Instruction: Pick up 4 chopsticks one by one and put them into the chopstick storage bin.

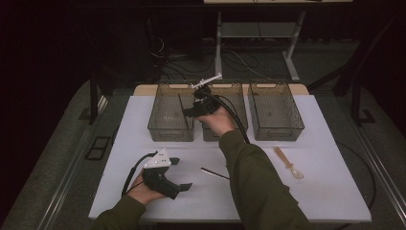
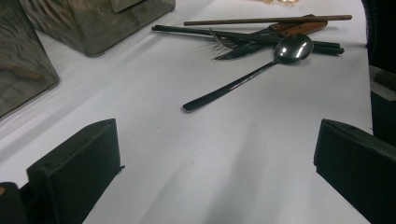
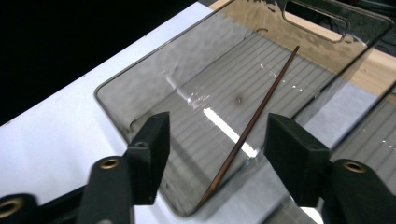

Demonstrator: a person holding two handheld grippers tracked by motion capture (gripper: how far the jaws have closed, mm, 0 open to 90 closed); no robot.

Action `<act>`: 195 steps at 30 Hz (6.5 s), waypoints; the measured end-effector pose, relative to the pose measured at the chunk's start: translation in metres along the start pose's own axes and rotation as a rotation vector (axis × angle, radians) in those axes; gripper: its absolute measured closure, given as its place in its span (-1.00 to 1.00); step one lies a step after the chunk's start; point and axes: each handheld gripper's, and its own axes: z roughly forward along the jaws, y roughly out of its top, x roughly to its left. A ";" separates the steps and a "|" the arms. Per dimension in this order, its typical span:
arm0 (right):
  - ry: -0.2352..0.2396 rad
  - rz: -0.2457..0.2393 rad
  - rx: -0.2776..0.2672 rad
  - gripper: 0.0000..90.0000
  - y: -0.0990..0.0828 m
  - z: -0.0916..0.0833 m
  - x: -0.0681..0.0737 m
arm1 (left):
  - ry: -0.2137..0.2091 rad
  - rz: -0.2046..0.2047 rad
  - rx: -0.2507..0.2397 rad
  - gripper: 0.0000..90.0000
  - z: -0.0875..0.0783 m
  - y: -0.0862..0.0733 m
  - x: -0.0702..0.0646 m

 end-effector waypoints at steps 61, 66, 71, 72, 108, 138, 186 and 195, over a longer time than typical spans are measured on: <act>-0.012 -0.041 -0.004 -0.03 -0.176 -0.145 -0.045 | 0.022 -0.007 0.005 -1.00 0.001 -0.003 0.002; -0.041 -0.039 0.014 0.14 -0.193 -0.152 -0.043 | 0.028 -0.005 0.011 -1.00 0.000 -0.003 0.002; -0.043 -0.042 0.029 0.25 -0.205 -0.160 -0.040 | 0.026 -0.003 0.012 -1.00 -0.001 -0.003 0.001; -0.044 -0.041 0.033 0.26 -0.208 -0.162 -0.039 | 0.026 -0.002 0.013 -1.00 -0.001 -0.003 0.001; -0.050 0.012 0.180 0.75 -0.268 -0.178 -0.036 | 0.024 -0.004 0.016 -1.00 0.000 -0.003 0.001; -0.053 0.041 0.138 0.86 -0.265 -0.184 -0.041 | -0.008 0.002 0.016 -1.00 0.004 -0.001 -0.002; -0.012 -0.010 -0.027 0.86 -0.234 -0.196 -0.035 | 0.022 -0.014 0.005 -1.00 0.000 -0.003 0.000; 0.005 -0.024 -0.052 0.86 -0.218 -0.188 -0.033 | 0.026 -0.012 0.009 -1.00 0.001 -0.003 0.000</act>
